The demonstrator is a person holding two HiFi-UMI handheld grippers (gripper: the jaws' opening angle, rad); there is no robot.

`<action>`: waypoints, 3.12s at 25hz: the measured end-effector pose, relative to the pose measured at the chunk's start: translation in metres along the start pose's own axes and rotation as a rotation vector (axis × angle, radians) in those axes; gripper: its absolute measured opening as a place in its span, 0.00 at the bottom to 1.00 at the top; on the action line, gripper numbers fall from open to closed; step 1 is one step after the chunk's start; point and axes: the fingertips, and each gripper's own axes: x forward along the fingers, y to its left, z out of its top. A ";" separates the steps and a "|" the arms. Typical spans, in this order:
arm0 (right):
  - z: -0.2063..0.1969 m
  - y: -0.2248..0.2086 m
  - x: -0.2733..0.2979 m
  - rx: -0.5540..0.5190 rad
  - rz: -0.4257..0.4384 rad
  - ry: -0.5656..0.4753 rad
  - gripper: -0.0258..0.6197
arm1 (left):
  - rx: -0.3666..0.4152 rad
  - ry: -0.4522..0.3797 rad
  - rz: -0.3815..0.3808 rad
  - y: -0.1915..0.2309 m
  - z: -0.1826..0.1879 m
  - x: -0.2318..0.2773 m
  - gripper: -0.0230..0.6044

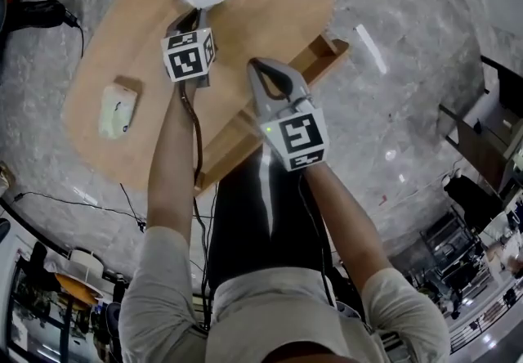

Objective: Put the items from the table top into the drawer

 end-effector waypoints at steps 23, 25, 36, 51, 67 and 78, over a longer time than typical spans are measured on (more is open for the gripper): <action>-0.061 0.068 -0.065 -0.107 0.181 0.050 0.05 | -0.071 -0.186 0.046 -0.070 -0.088 -0.152 0.08; -0.069 0.072 -0.073 -0.118 0.192 0.058 0.05 | -0.072 -0.186 0.051 -0.079 -0.101 -0.161 0.08; -0.101 0.057 -0.121 -0.114 0.193 0.062 0.05 | -0.035 -0.144 0.034 -0.160 -0.160 -0.193 0.08; -0.157 0.023 -0.157 -0.042 0.104 0.097 0.05 | -0.044 -0.046 -0.030 -0.219 -0.229 -0.183 0.08; -0.179 0.015 -0.153 -0.056 0.142 0.138 0.05 | -0.065 0.048 -0.013 -0.204 -0.257 -0.116 0.08; -0.199 -0.001 -0.135 -0.041 0.136 0.182 0.05 | -0.059 0.107 -0.011 -0.197 -0.270 -0.077 0.08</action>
